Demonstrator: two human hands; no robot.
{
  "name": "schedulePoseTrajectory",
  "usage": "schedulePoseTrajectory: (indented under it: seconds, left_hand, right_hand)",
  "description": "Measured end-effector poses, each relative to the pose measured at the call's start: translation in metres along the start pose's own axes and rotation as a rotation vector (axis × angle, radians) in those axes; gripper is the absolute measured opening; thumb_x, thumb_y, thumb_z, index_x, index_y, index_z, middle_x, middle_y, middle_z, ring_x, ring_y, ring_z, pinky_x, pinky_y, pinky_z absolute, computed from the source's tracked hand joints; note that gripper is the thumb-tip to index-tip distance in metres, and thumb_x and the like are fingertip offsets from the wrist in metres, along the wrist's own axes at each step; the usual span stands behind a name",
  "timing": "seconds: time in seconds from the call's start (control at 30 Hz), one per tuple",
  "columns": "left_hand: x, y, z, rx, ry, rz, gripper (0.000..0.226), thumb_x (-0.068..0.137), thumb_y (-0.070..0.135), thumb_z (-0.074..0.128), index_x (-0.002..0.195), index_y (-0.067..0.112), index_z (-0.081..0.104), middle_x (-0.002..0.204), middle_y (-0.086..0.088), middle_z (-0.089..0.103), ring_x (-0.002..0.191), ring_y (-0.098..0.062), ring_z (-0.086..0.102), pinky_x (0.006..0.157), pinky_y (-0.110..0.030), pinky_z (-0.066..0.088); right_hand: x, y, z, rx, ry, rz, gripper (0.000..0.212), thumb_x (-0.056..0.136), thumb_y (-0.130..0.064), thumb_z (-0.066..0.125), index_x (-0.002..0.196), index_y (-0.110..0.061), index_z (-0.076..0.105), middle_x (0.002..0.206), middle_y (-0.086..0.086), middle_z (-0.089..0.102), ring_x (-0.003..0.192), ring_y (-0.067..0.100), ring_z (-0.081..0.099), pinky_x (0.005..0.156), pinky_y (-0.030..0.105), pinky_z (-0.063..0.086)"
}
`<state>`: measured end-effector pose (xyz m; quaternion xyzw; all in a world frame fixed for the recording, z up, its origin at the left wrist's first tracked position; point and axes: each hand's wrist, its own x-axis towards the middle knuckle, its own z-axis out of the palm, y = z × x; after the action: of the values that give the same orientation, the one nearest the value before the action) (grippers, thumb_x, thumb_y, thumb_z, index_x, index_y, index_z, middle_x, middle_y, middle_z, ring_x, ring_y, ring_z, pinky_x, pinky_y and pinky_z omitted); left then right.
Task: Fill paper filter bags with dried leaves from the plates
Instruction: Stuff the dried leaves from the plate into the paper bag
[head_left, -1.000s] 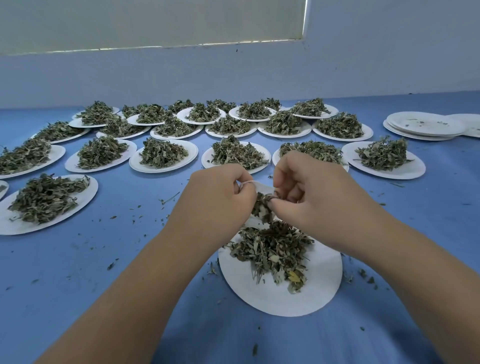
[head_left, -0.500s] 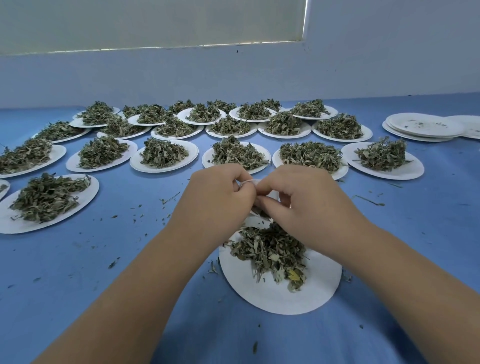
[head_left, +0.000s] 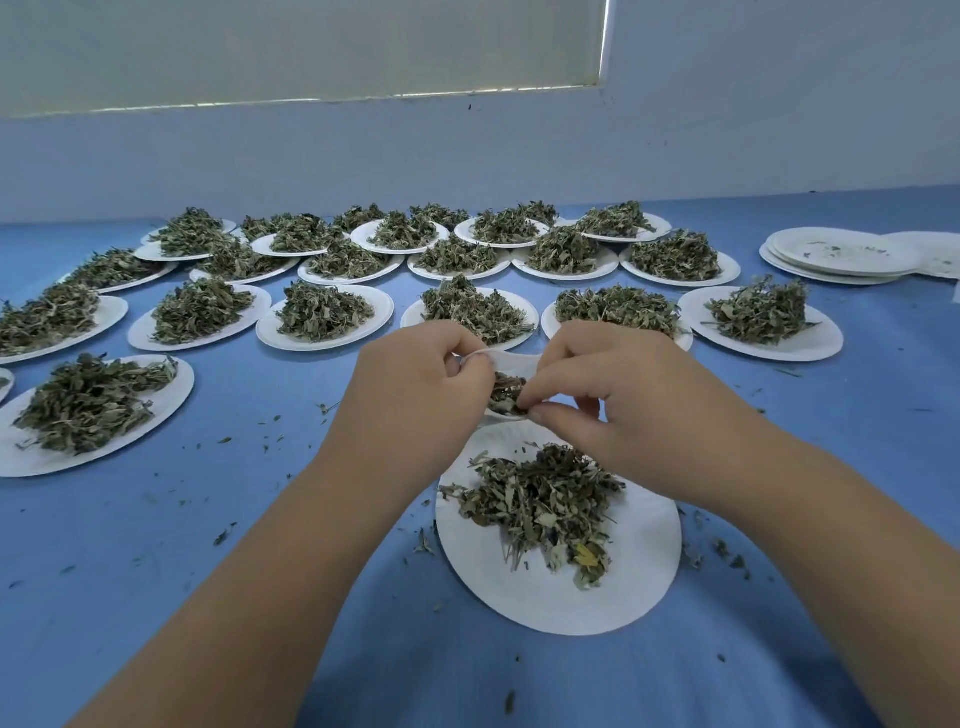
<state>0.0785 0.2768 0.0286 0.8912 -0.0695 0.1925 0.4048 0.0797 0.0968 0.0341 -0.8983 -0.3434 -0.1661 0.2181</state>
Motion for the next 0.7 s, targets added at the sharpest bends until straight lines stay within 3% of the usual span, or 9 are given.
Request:
schedulePoseTrajectory:
  seconds: [0.23, 0.43, 0.57, 0.7]
  left_hand:
    - [-0.002, 0.002, 0.001, 0.007, -0.006, 0.020, 0.021, 0.088, 0.018, 0.058, 0.070, 0.029, 0.064, 0.044, 0.009, 0.040, 0.042, -0.008, 0.035, 0.041, -0.012, 0.031]
    - [-0.004, 0.007, 0.003, -0.010, -0.011, 0.037, 0.021, 0.088, 0.017, 0.059, 0.071, 0.027, 0.066, 0.044, 0.009, 0.039, 0.041, -0.005, 0.038, 0.041, -0.009, 0.030]
    - [-0.005, 0.008, 0.003, -0.015, -0.007, 0.044, 0.020, 0.088, 0.017, 0.059, 0.073, 0.026, 0.068, 0.047, 0.006, 0.040, 0.043, -0.006, 0.038, 0.042, -0.011, 0.031]
    - [-0.003, 0.007, -0.001, -0.002, 0.016, 0.022, 0.019, 0.088, 0.021, 0.059, 0.072, 0.026, 0.068, 0.046, 0.009, 0.042, 0.044, -0.006, 0.038, 0.042, -0.012, 0.032]
  right_hand:
    - [0.003, -0.005, 0.004, -0.010, -0.004, 0.042, 0.006, 0.088, -0.028, 0.066, 0.084, -0.026, 0.070, 0.078, -0.016, 0.046, 0.066, 0.001, 0.044, 0.064, 0.037, 0.047]
    - [0.011, -0.015, 0.020, -0.107, 0.230, 0.194, 0.034, 0.079, -0.043, 0.071, 0.076, -0.027, 0.041, 0.084, -0.010, 0.040, 0.071, 0.019, 0.050, 0.058, 0.034, 0.043]
    - [0.015, -0.011, 0.024, -0.036, 0.223, 0.312, 0.043, 0.077, -0.047, 0.071, 0.072, -0.032, 0.030, 0.082, -0.012, 0.037, 0.071, 0.010, 0.043, 0.059, 0.032, 0.038]
    - [0.011, 0.000, 0.013, 0.205, 0.212, 0.350, 0.032, 0.078, -0.049, 0.069, 0.074, -0.030, 0.043, 0.076, -0.012, 0.047, 0.064, 0.004, 0.042, 0.056, 0.018, 0.035]
